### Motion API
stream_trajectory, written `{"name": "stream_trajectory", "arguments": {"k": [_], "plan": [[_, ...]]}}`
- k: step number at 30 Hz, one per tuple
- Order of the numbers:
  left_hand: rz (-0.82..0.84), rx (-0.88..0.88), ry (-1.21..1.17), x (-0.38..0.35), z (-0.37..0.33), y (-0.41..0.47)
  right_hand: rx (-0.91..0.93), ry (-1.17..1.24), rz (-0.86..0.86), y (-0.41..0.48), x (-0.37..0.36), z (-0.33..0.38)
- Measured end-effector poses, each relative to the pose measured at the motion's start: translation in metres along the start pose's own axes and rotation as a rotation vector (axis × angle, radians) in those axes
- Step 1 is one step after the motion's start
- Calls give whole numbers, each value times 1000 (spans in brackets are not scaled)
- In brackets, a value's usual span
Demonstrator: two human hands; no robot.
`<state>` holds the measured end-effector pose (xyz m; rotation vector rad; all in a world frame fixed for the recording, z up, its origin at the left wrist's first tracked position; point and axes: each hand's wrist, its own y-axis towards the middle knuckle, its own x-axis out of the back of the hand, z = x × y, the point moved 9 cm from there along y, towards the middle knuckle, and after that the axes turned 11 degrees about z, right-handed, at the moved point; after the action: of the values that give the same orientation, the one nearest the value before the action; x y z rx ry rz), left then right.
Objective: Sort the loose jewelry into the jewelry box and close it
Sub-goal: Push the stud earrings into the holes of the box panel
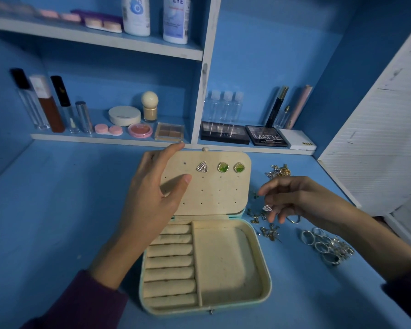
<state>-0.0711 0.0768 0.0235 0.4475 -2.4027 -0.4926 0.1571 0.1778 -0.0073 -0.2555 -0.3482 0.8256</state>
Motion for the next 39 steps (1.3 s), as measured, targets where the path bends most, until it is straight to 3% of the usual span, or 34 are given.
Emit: {"name": "stream_trajectory", "arguments": {"k": [12, 16, 22, 31, 39], "plan": [[4, -4, -4, -1, 2, 0, 128, 259, 85, -5, -12, 15], [6, -8, -10, -1, 2, 0, 227, 203, 214, -10, -29, 31], [-12, -17, -56, -1, 0, -1, 344, 87, 233, -10, -63, 55], [-22, 6, -109, 2, 8, 2, 576, -85, -208, 6, -85, 89], [-15, -20, -111, 3, 5, 2, 699, -462, -431, 2, -103, 105]]}}
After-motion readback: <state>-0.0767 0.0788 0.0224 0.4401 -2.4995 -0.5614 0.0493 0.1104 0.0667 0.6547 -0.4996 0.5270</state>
